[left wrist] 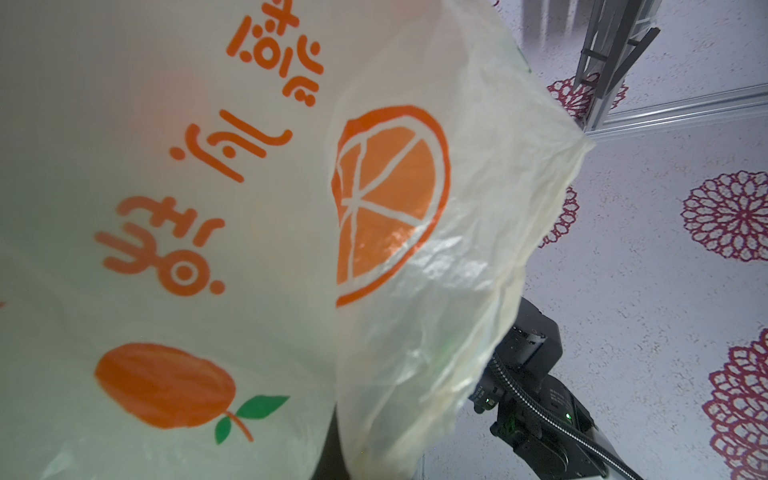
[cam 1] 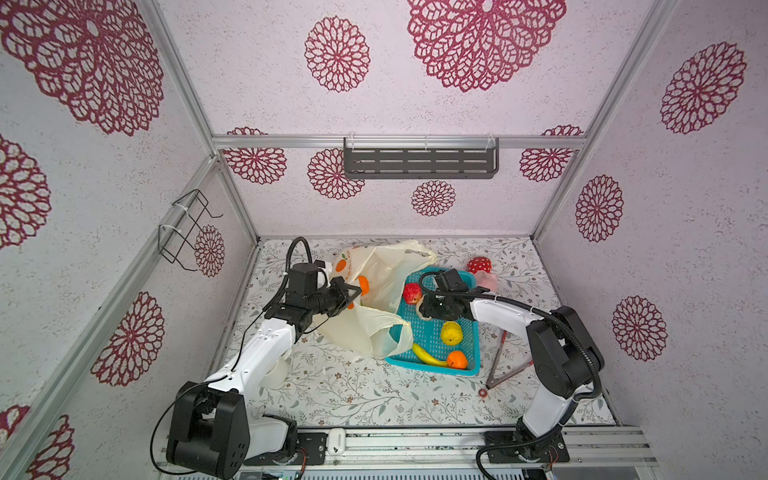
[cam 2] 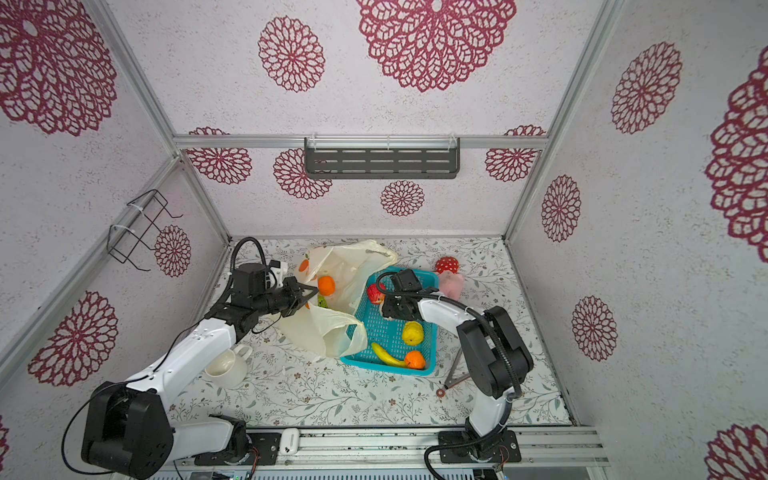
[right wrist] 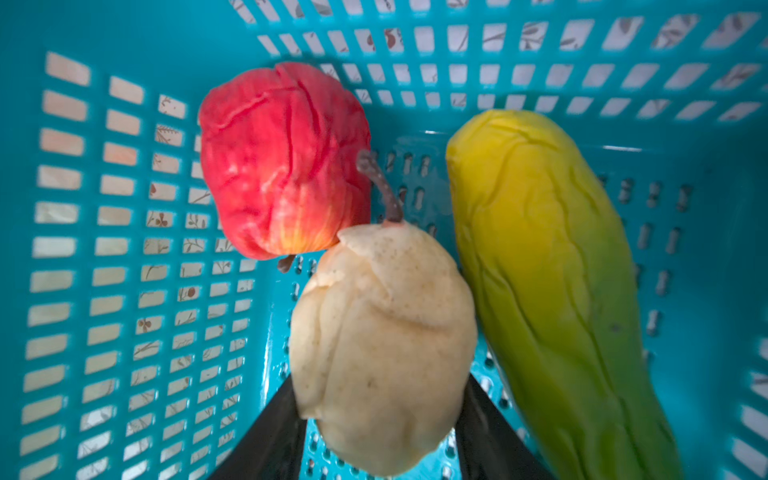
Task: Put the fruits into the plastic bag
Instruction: 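Return the right gripper to the basket and grasp the cream pear, then carry the cream pear into the bag and release it from the right gripper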
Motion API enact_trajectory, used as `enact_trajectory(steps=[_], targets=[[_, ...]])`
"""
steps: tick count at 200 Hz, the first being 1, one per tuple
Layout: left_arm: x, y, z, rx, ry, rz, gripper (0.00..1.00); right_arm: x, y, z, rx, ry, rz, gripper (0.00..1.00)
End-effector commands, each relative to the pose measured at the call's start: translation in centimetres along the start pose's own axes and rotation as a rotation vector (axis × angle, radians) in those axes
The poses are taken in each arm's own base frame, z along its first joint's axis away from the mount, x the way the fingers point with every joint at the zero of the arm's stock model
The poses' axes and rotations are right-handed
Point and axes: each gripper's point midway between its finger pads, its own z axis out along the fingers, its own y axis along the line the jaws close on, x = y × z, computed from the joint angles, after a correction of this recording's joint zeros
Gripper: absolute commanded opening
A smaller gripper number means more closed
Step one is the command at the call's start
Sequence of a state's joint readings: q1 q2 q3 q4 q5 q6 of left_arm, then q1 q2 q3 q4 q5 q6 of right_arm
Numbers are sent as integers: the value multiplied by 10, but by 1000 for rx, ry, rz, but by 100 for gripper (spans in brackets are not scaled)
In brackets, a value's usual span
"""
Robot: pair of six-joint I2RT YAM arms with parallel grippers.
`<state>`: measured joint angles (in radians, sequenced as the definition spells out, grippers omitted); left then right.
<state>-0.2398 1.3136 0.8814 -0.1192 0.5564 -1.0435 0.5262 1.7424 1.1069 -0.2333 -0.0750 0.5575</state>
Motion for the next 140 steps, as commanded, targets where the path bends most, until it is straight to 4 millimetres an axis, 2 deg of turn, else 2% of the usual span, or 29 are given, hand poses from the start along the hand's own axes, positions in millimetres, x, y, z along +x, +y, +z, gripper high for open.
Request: enact_trajectory(steps=[1,38,61,91,109,140], targets=[[-2,-2,2,3,0,10,0,-22,13,-37,-51,-107,-42,37],[-2,-2,2,4,0,10,0,-27,34,-77,-153,-191,-102,35],[-2,-2,2,3,-1,10,0,-27,66,-107,-287,-249,-188,35],[-1,-2,3,2,2,10,0,-21,117,-140,-436,-309,-329,35],[-2,-3,2,3,-1,11,0,-22,140,-142,-480,-313,-378,36],[-2,-4,2,4,-4,13,0,-28,168,-121,-512,-272,-393,36]])
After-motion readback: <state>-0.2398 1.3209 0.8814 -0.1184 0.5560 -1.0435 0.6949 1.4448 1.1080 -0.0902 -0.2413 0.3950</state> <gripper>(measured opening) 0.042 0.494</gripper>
